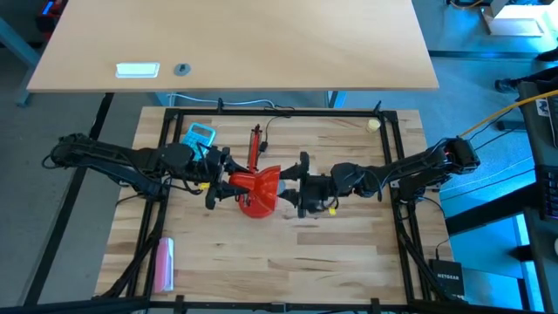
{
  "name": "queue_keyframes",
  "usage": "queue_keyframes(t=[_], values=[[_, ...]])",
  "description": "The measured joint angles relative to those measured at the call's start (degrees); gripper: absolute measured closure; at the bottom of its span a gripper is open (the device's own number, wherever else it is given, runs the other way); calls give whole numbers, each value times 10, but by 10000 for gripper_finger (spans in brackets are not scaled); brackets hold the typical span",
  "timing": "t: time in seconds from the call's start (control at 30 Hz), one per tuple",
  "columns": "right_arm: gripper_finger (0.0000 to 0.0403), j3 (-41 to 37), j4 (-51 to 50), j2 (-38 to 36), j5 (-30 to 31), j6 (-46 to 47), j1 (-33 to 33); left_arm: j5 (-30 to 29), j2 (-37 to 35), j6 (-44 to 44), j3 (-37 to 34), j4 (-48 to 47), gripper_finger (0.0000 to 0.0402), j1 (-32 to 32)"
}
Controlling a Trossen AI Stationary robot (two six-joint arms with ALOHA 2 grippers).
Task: Screw lightbulb
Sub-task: Remove the lightbulb from the lamp
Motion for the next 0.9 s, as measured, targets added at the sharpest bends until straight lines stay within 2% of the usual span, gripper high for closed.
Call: queue_keyframes(t=[0.17,0.43,0.63,0.77,0.9], values=[[180,0,2,0,27,-256,14,0,0,-8,0,0,159,0],[180,0,5,1,102,-424,46,0,0,-9,0,-2,159,-1],[178,0,8,1,125,-438,64,1,0,-9,0,-2,159,-1],[183,0,13,-3,194,-393,88,2,1,-9,0,-1,159,-1],[185,1,18,-27,268,-299,128,5,1,-8,0,-2,159,-1]])
